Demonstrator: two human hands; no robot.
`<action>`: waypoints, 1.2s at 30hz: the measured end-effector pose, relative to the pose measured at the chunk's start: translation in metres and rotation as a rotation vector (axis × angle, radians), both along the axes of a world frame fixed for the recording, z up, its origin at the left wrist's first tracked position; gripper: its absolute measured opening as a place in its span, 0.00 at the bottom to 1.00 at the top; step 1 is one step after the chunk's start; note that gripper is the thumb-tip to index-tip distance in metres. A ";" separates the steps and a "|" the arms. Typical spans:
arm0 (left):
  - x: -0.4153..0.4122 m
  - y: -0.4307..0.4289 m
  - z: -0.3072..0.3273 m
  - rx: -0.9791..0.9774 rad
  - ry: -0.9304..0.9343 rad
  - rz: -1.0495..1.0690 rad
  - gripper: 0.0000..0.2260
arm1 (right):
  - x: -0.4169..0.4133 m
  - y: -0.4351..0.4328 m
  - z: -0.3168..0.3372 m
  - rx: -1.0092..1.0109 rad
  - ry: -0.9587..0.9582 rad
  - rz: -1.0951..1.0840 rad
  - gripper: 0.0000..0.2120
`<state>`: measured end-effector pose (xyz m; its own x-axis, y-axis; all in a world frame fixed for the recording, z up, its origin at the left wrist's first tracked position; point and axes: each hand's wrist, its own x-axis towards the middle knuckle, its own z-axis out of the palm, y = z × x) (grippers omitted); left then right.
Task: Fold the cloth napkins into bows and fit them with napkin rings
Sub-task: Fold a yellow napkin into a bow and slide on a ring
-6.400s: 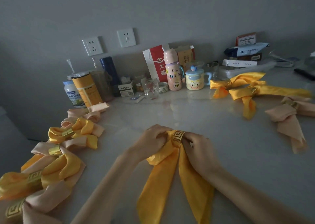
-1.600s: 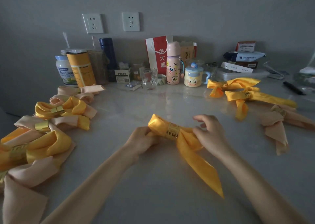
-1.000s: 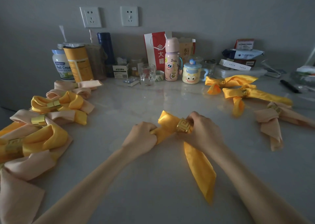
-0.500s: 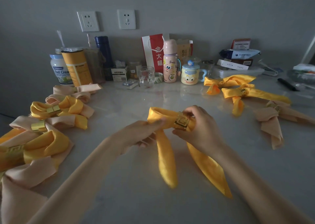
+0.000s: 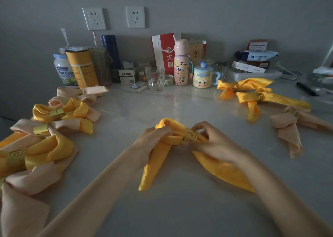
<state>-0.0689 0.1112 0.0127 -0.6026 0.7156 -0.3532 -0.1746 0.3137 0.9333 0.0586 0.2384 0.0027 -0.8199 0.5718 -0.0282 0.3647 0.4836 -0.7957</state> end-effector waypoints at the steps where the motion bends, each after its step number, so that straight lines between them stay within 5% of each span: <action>1: -0.002 -0.001 -0.002 -0.011 0.000 0.004 0.10 | 0.004 0.003 0.007 -0.133 -0.033 0.008 0.19; 4: -0.003 -0.002 -0.002 -0.021 0.029 0.002 0.08 | 0.013 0.009 0.017 -0.373 -0.056 0.044 0.11; 9: -0.001 0.002 0.005 -0.064 0.371 -0.014 0.03 | 0.013 0.009 0.016 -0.363 -0.078 0.090 0.09; 16: -0.007 -0.004 0.006 -0.170 0.259 -0.042 0.07 | 0.015 0.012 0.020 -0.570 0.087 0.054 0.12; 19: -0.007 -0.001 0.004 -0.162 0.304 -0.058 0.03 | 0.010 0.012 0.017 -0.670 0.213 -0.125 0.10; 25: -0.008 0.001 0.004 -0.153 0.413 -0.182 0.12 | 0.005 0.008 0.015 -0.711 0.370 -0.275 0.08; 29: -0.010 0.003 0.006 -0.154 0.349 -0.144 0.10 | 0.006 0.006 0.016 -0.940 0.458 -0.249 0.05; 31: -0.011 0.004 0.004 -0.158 0.336 -0.119 0.09 | 0.009 0.006 0.016 -1.041 0.486 -0.118 0.09; 34: -0.016 0.002 0.004 -0.183 0.321 -0.108 0.07 | 0.011 0.012 0.012 -1.060 0.521 0.073 0.36; 36: -0.019 -0.002 0.006 -0.177 0.289 -0.137 0.05 | 0.010 0.014 0.010 -0.978 0.494 0.064 0.38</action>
<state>-0.0879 0.1094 0.0192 -0.5986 0.7396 -0.3076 0.1433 0.4767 0.8673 0.0686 0.2525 0.0126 -0.8930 0.4372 -0.1069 -0.1029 -0.4295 -0.8972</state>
